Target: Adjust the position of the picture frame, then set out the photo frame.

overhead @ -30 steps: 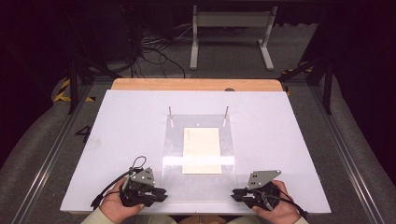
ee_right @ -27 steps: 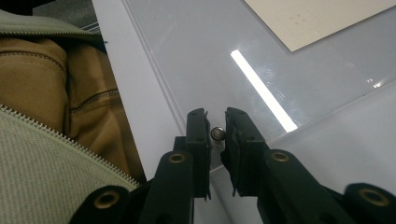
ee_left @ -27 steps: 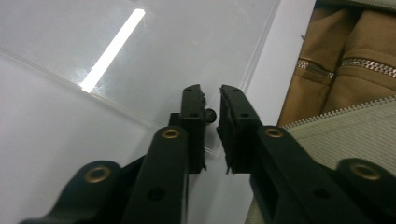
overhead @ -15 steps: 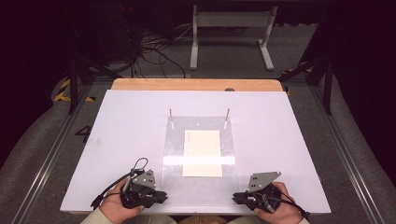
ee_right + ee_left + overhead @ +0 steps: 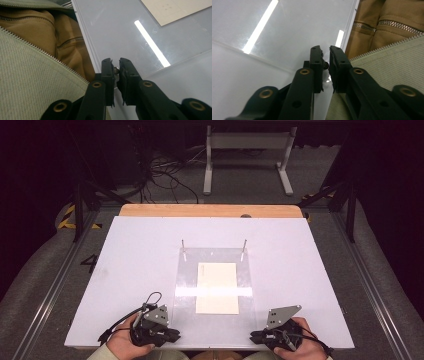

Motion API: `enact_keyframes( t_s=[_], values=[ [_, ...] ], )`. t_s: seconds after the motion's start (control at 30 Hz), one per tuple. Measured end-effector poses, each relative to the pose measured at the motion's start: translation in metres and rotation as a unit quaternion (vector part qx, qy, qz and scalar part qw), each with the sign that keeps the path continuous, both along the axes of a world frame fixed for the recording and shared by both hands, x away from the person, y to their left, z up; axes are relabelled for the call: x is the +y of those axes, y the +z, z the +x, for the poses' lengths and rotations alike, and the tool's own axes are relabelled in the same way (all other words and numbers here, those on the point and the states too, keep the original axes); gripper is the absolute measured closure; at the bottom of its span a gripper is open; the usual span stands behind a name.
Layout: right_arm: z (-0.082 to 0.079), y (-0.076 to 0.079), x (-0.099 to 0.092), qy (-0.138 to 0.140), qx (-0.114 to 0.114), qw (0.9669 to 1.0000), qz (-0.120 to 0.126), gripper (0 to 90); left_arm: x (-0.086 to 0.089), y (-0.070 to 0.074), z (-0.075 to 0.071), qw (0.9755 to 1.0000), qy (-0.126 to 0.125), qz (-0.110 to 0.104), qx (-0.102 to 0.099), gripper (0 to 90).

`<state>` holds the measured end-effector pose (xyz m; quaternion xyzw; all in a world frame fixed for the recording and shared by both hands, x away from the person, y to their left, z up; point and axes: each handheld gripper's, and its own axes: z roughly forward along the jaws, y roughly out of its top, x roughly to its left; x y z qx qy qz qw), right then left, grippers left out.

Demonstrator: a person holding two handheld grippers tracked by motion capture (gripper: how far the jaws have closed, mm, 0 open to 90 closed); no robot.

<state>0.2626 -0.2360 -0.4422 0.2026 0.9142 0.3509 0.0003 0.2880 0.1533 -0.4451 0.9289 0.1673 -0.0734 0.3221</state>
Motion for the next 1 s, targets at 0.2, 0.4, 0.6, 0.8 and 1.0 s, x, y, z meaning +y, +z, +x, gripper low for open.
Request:
enact_keyframes(
  t_s=[0.2,0.4,0.6,0.8,1.0],
  values=[
    [0.002,0.014,-0.007,-0.015,-0.044,0.9981,0.040,67.8,0.007,0.012,0.006,0.9966,0.035,-0.069,-0.031,65.8],
    [0.007,0.025,-0.018,-0.055,-0.072,0.9935,0.069,63.0,0.017,0.025,0.015,0.9850,0.088,-0.133,-0.065,62.7],
    [0.017,0.035,-0.020,-0.078,-0.097,0.9889,0.082,64.0,0.028,0.030,0.038,0.9659,0.178,-0.168,-0.085,57.1],
    [0.031,0.046,-0.017,-0.093,-0.119,0.9846,0.088,65.6,0.032,0.027,0.057,0.9513,0.232,-0.183,-0.088,51.5],
    [0.055,0.057,-0.010,-0.111,-0.128,0.9818,0.087,68.2,0.034,0.021,0.061,0.9460,0.252,-0.172,-0.110,46.5]
  ],
)
